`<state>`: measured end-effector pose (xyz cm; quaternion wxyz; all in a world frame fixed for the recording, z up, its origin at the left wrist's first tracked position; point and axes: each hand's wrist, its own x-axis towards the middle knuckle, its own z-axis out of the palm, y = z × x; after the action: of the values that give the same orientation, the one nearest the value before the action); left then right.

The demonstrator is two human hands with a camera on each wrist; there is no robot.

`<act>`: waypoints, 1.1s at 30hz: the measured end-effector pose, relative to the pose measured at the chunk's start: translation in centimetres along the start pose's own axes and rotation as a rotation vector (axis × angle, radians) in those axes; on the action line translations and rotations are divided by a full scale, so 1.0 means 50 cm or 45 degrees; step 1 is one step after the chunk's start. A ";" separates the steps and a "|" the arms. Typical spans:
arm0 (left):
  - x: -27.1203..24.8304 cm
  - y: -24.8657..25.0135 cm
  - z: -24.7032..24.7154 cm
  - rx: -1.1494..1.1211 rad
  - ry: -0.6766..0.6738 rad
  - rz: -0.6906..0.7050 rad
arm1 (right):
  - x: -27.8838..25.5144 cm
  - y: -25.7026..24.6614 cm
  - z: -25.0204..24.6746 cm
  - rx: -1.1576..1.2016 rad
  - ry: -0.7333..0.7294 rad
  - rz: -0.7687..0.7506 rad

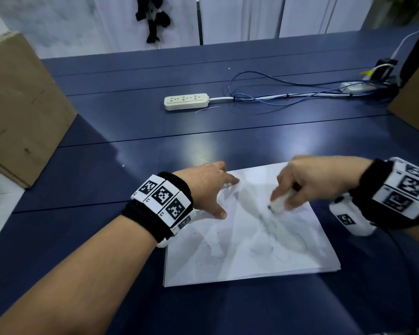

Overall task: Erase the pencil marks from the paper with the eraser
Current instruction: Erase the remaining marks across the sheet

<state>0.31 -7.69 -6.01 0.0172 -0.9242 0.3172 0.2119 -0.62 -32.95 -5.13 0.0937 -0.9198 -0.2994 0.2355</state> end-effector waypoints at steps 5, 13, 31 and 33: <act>-0.001 0.002 0.000 0.006 0.000 0.009 | 0.032 0.008 -0.019 -0.011 0.214 0.110; -0.001 0.000 -0.001 -0.001 0.001 0.005 | -0.004 -0.004 -0.001 0.026 -0.027 0.032; -0.005 0.003 -0.001 -0.017 0.014 0.016 | 0.038 0.004 -0.025 -0.068 0.267 0.154; -0.006 0.004 -0.002 -0.022 0.017 0.011 | 0.052 0.012 -0.030 -0.076 0.338 0.148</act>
<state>0.04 -7.68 -5.78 0.0062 -0.9244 0.3195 0.2084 2.30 -31.93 -4.98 0.0912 -0.9610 -0.2376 0.1079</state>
